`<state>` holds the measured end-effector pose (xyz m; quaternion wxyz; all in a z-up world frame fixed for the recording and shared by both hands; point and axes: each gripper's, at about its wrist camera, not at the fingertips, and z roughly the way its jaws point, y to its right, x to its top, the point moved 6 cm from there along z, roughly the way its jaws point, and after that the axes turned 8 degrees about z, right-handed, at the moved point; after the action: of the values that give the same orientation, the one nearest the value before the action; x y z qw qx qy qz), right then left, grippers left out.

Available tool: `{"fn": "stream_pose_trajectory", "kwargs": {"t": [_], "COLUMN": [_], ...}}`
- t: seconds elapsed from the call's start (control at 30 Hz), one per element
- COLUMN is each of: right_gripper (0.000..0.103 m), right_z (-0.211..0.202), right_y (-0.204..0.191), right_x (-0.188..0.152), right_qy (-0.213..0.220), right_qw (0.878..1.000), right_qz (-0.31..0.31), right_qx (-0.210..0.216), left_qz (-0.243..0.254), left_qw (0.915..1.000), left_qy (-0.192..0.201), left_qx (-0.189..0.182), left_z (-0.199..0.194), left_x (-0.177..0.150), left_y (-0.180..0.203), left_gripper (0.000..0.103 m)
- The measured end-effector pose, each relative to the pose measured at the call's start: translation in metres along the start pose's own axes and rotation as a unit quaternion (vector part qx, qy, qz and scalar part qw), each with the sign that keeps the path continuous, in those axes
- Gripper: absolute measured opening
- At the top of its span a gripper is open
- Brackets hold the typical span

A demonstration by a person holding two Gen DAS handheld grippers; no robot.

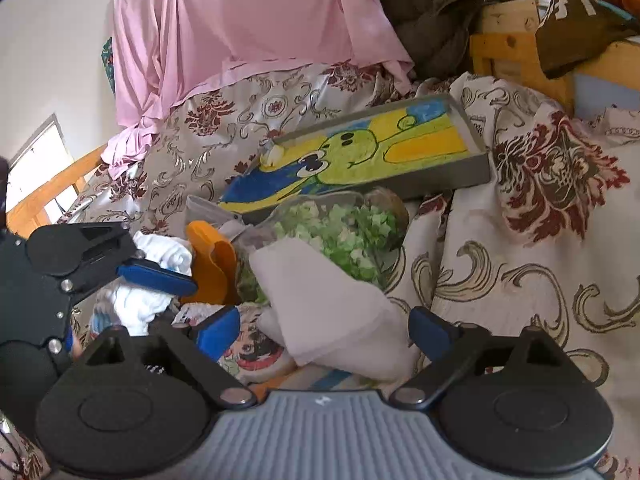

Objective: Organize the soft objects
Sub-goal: 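Move left tool to the cartoon-printed packet while right tool reaches the white cloth, then close left tool on the cartoon packet while right tool closes on the white cloth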

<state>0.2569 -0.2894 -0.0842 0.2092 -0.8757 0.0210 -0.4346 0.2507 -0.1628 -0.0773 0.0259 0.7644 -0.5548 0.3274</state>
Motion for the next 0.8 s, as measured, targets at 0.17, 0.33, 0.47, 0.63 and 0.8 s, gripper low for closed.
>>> {"fn": "stream_pose_trajectory", "kwargs": {"t": [0.17, 0.33, 0.47, 0.63, 0.8], "right_gripper": [0.091, 0.09, 0.086, 0.079, 0.07], "right_z": [0.0, 0.0, 0.001, 0.003, 0.004], "right_y": [0.0, 0.002, 0.001, -0.003, -0.005], "right_x": [-0.001, 0.0, -0.001, -0.003, -0.005], "right_qy": [-0.001, 0.0, -0.002, -0.005, -0.007], "right_qw": [1.0, 1.0, 1.0, 1.0, 1.0], "right_qz": [0.006, 0.015, 0.012, 0.004, -0.004], "right_qx": [0.0, 0.002, 0.004, 0.003, -0.003], "left_qz": [0.021, 0.022, 0.013, 0.027, 0.053], "left_qw": [0.9995, 0.9989, 0.9988, 0.9973, 0.9953], "left_qy": [-0.01, -0.014, -0.019, -0.025, -0.045], "left_qx": [-0.021, -0.039, -0.044, -0.063, -0.068], "left_z": [0.002, -0.002, -0.003, -0.003, 0.005], "left_x": [0.0, 0.0, 0.0, 0.001, 0.0], "left_y": [-0.003, -0.014, -0.024, -0.022, -0.013], "left_gripper": [0.1, 0.092, 0.084, 0.076, 0.061]}}
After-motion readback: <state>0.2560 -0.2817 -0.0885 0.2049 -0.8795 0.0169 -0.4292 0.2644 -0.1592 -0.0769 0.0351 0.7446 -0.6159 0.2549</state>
